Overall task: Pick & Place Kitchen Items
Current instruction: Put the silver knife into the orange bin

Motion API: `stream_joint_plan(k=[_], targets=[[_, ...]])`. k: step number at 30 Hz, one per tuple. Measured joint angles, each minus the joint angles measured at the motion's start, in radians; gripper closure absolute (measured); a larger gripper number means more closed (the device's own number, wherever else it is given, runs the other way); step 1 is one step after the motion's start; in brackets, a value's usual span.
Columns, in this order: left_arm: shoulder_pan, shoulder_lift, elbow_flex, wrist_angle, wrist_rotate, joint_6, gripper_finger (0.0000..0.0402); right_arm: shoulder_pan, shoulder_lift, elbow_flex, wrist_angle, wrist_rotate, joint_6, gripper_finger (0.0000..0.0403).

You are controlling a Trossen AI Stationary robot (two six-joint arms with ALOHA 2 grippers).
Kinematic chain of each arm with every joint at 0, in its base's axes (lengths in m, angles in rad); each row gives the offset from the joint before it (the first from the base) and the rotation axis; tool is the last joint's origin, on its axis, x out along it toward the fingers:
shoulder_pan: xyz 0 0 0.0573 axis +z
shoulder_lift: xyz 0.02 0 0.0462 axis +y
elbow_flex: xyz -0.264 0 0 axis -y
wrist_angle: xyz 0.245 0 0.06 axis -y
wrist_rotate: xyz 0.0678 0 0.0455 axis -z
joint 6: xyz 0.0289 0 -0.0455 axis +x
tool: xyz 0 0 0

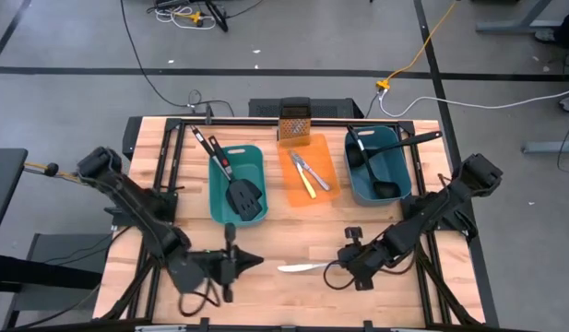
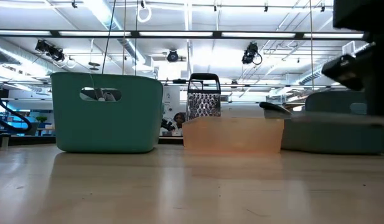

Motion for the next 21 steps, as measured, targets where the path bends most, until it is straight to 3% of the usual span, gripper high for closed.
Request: stream_joint_plan(k=[5,11,16,21], targets=[[0.032,-0.153,-0.107,0.003,0.100,0.002,0.0398,0.021,-0.053,0.000,0.031,0.062,-0.011,0.0316],[0.156,-0.416,-0.355,0.189,0.300,0.006,0.0399,0.035,-0.122,0.001,0.092,0.127,-0.042,0.0316],[0.256,-0.627,-0.615,0.349,0.283,-0.101,0.0400,0.034,-0.192,0.002,0.098,0.212,-0.068,0.0316],[0.264,-0.738,-0.803,0.479,0.225,-0.155,0.0400,0.032,-0.263,0.002,0.105,0.347,-0.084,0.0316]])
